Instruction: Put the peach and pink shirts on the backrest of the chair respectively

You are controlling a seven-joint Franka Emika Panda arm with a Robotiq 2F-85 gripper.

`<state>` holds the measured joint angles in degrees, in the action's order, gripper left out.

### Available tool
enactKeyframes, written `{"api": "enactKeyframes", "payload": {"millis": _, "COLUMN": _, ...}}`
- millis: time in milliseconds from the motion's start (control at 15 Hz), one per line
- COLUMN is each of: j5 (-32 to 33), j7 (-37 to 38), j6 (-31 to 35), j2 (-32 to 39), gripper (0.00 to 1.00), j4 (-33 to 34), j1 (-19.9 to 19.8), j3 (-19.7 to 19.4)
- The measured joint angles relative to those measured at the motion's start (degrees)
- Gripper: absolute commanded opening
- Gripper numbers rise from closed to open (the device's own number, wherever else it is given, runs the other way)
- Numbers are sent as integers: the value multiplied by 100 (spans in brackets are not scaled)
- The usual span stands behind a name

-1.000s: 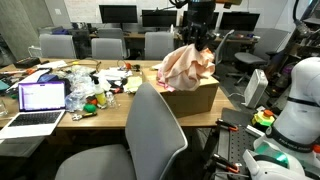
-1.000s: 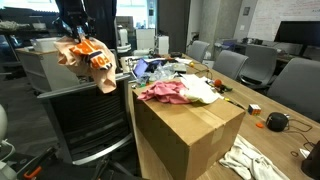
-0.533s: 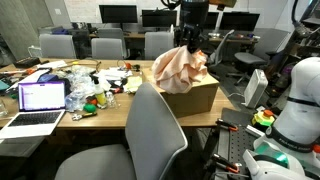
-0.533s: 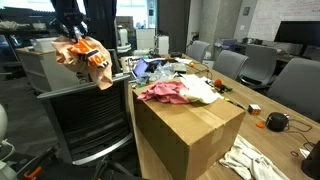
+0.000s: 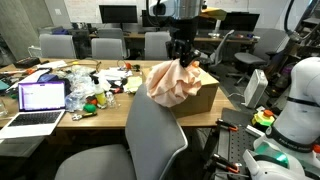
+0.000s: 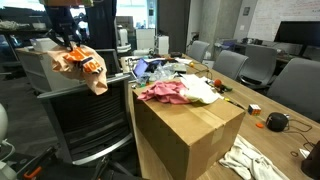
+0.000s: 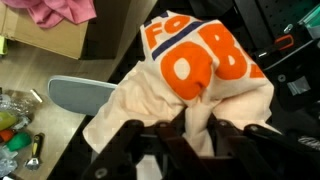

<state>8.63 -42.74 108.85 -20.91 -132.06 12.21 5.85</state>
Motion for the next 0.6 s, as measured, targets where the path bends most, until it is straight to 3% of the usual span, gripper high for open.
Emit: {"api": "enactKeyframes", "payload": {"millis": 600, "j5": 149, "j7": 399, "j6": -2, "j2": 365, "gripper": 4, "j4": 67, "j1": 29, "j3": 355}}
